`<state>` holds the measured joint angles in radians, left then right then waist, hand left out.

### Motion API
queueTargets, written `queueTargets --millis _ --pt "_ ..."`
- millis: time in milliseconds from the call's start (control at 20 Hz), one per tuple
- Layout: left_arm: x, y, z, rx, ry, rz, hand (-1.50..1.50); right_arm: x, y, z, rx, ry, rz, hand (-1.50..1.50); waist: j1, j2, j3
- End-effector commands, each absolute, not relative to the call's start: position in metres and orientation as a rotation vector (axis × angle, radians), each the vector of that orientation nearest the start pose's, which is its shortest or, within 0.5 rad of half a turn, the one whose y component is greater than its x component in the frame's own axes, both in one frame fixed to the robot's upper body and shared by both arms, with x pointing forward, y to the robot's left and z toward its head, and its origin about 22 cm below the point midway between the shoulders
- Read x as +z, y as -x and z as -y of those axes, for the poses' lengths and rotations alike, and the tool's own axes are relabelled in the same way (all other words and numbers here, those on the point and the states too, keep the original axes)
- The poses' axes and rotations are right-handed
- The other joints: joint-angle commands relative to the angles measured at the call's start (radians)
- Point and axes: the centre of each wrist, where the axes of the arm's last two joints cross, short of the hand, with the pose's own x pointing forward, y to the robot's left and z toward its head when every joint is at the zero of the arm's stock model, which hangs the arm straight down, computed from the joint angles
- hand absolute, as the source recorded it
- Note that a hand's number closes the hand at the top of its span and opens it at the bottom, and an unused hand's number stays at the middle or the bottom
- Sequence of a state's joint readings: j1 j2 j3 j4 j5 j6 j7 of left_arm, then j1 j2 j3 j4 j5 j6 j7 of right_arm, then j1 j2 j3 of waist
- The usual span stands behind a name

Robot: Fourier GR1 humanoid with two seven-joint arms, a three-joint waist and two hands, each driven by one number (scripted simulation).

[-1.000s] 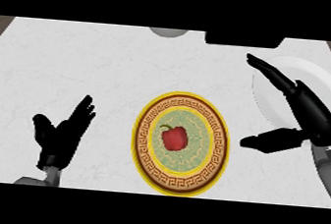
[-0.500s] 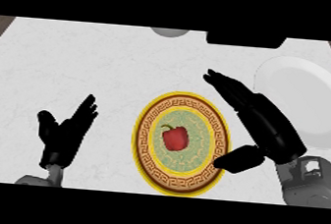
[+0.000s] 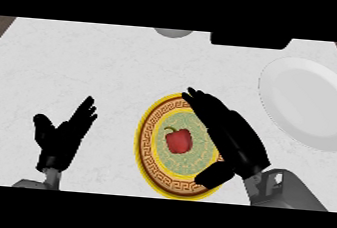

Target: Pick the bell pepper from the plate and place it in the plate

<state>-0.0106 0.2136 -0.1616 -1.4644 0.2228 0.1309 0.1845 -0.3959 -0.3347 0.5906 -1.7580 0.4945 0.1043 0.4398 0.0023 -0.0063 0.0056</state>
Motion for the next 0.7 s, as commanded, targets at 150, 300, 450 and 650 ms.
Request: queueTargets --millis 150,300,450,650 --pt "-0.041 -0.220 -0.239 -0.011 0.000 1.190 0.00 0.096 -0.252 0.106 1.203 0.347 1.537 -1.50 0.002 0.006 -0.006" --pt "-0.043 -0.229 -0.244 -0.009 -0.005 1.189 0.00 0.098 -0.256 0.083 1.204 0.384 1.554 -1.50 0.002 0.007 -0.006" --pt "-0.041 -0.232 -0.246 0.002 -0.011 1.183 0.00 0.085 -0.258 0.114 1.247 0.476 1.516 -1.50 -0.002 0.007 -0.006" --pt "-0.022 -0.243 -0.234 -0.007 -0.002 1.194 0.00 0.079 -0.252 0.104 1.255 0.536 1.499 -1.50 -0.003 0.006 -0.006"
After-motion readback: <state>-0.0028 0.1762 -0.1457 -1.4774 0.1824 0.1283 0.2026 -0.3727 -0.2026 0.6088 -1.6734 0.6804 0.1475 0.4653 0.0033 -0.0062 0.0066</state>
